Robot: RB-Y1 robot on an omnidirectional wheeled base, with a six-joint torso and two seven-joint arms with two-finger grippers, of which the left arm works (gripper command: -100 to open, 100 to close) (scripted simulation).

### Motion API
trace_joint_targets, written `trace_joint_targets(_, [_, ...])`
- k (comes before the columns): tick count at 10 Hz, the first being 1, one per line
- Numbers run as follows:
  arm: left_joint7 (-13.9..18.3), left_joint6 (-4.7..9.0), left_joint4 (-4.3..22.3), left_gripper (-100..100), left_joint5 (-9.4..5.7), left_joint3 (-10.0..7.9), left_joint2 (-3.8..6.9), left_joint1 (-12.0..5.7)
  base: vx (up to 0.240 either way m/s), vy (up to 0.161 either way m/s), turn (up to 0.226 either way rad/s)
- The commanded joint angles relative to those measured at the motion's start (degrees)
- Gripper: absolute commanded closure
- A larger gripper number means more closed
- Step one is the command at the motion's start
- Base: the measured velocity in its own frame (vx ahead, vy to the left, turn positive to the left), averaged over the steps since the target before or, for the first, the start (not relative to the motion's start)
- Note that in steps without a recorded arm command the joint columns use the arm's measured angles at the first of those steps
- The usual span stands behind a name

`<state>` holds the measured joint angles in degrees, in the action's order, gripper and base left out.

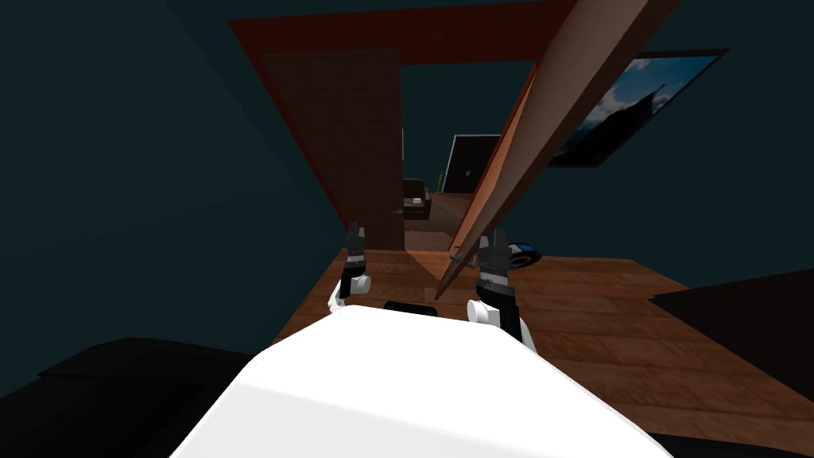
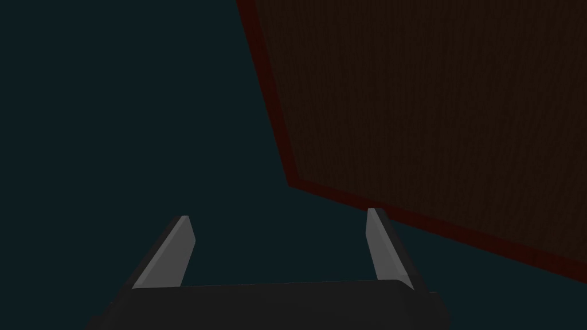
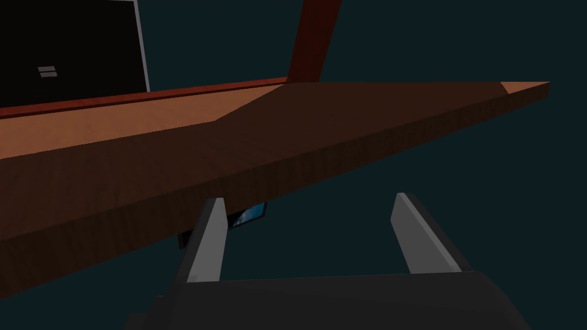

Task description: Pull the door open

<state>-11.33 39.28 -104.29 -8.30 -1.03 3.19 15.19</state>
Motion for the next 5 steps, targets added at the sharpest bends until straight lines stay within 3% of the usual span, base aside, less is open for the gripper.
trace_joint_targets(1, [-0.2,0.35,2.5,-100,-0.54,-0.05,0.26,-0.95,0.079,0.033,-0.021])
trace_joint_targets(5, [-0.7,1.44,10.1,-100,-2.00,-0.17,0.71,-3.89,0.092,0.037,-0.022])
